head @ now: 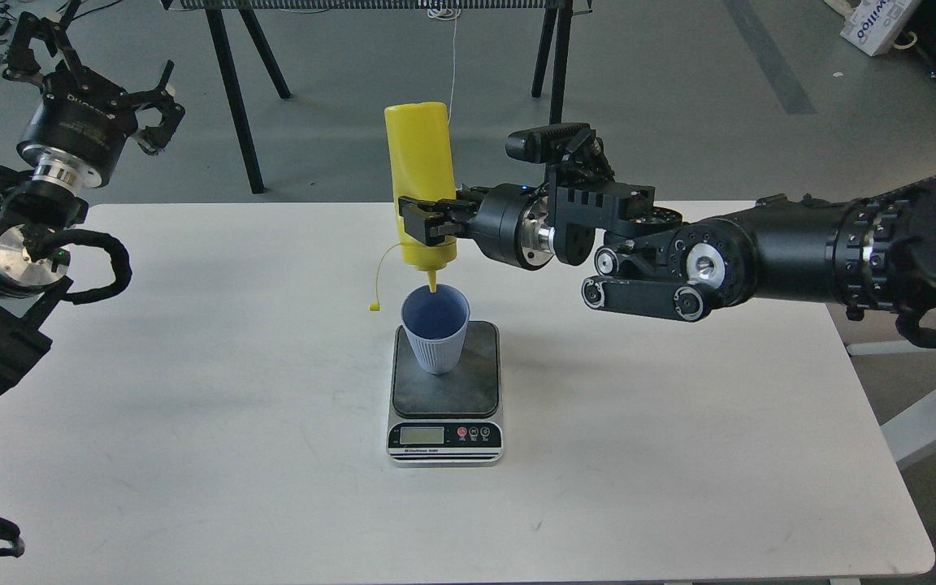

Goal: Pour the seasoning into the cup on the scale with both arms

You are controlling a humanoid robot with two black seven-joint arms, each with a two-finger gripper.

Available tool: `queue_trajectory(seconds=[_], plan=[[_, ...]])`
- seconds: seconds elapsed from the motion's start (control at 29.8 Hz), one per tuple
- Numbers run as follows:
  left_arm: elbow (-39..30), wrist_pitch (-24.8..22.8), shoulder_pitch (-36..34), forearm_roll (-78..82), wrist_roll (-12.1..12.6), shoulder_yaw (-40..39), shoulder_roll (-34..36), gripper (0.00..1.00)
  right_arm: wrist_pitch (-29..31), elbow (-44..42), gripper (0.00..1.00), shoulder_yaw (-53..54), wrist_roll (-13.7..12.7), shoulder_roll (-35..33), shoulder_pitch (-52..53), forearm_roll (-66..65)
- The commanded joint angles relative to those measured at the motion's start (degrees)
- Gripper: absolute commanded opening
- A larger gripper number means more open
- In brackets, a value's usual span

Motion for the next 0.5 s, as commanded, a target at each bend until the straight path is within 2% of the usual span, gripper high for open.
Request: queue_trajectory(seconds=[0.0,0.2,0.34,0.47], plan=[[0.0,0.01,0.01,0.01,0.03,0.01,0.01,1.0,-0.48,-0.23,0.39,-0.51,0.0,0.27,-0.47,-0.68],[-0.44,0.01,-0.17,0.1,-0.23,-0.17,-0.08,1.0,-1.54,0.03,0.39,-0.78,-0.09,-0.43,-0.83,0.1],[-0.44,0.01,-0.25,0.1,-0.14,-0.61,0.01,1.0,-1.1,1.96,0.39,2.12,-0.18,-4.2,-0.74,1.42],[-0.44,0.01,-0.25,0.01,-0.14,-0.79,0.18,1.0,0.3,2.93,0.39,7.39,-0.44,-9.2,-1.7,9.93]])
